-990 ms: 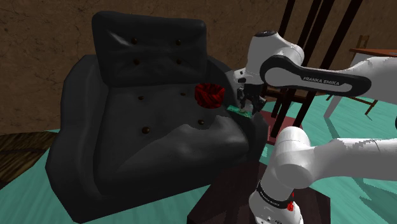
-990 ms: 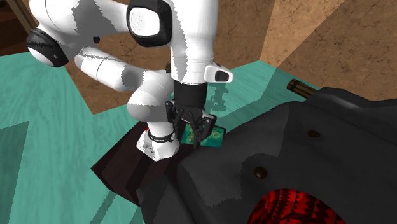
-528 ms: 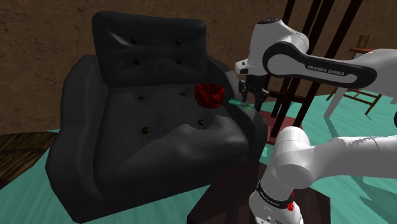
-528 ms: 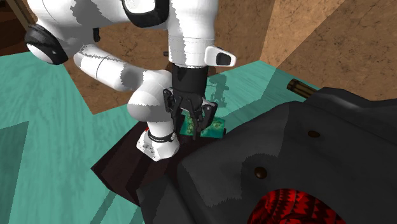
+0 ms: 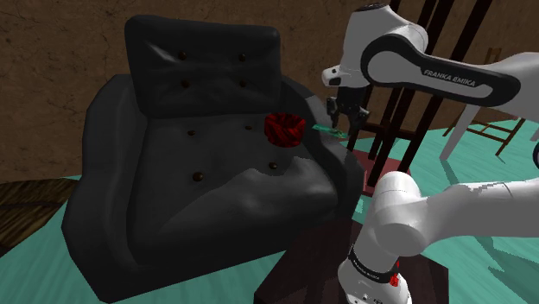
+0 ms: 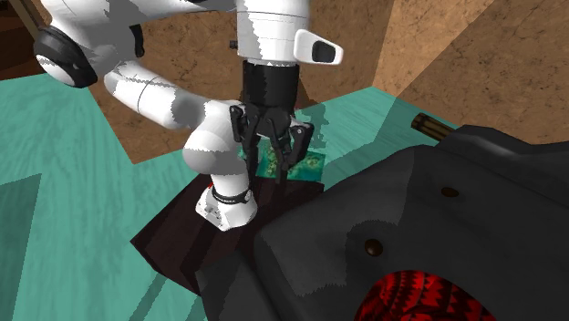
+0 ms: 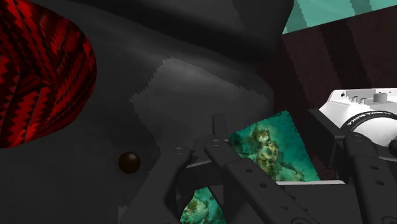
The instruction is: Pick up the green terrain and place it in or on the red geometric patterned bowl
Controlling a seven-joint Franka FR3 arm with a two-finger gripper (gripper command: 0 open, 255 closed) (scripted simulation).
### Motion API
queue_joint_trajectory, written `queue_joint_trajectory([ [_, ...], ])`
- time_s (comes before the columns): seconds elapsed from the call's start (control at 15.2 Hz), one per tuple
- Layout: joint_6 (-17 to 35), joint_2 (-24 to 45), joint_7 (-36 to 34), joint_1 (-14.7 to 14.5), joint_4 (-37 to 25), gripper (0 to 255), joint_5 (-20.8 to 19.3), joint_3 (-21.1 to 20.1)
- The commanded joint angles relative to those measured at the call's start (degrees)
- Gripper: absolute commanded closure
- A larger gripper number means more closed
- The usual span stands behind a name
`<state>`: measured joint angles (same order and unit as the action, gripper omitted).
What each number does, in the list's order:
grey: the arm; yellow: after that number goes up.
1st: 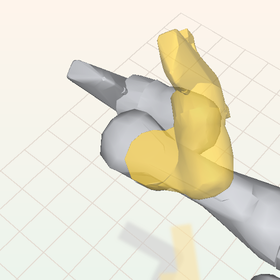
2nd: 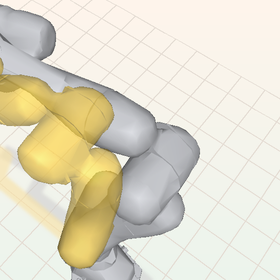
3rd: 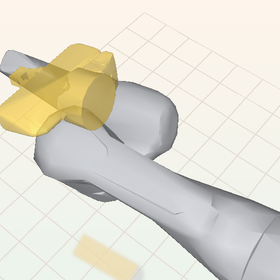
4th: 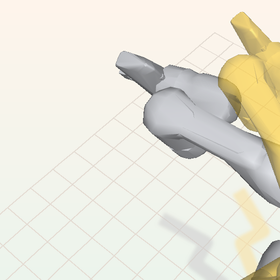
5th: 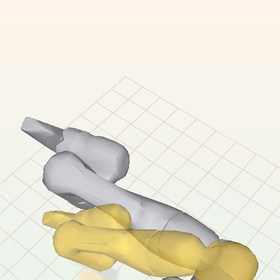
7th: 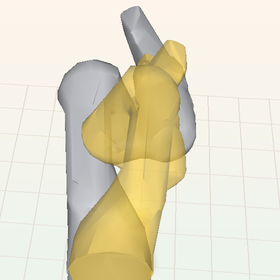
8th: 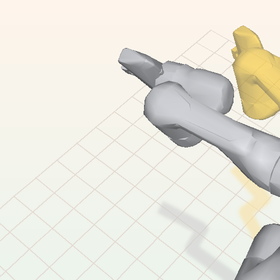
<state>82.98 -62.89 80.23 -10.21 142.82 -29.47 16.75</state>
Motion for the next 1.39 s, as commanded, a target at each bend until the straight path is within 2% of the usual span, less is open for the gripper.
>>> queue_joint_trajectory([
  [0.0,0.8,2.2,0.7,-0.3,-1.8,255,-0.7,1.2],
  [0.4,7.4,14.2,4.1,-2.8,-9.8,255,-3.9,9.3],
  [0.73,12.2,24.6,8.0,-5.8,-18.2,255,-4.2,16.4],
  [1.06,16.3,36.0,13.4,-9.8,-27.9,255,-1.4,24.5],
  [1.32,19.2,47.0,19.7,-13.5,-36.9,255,4.6,32.8],
])
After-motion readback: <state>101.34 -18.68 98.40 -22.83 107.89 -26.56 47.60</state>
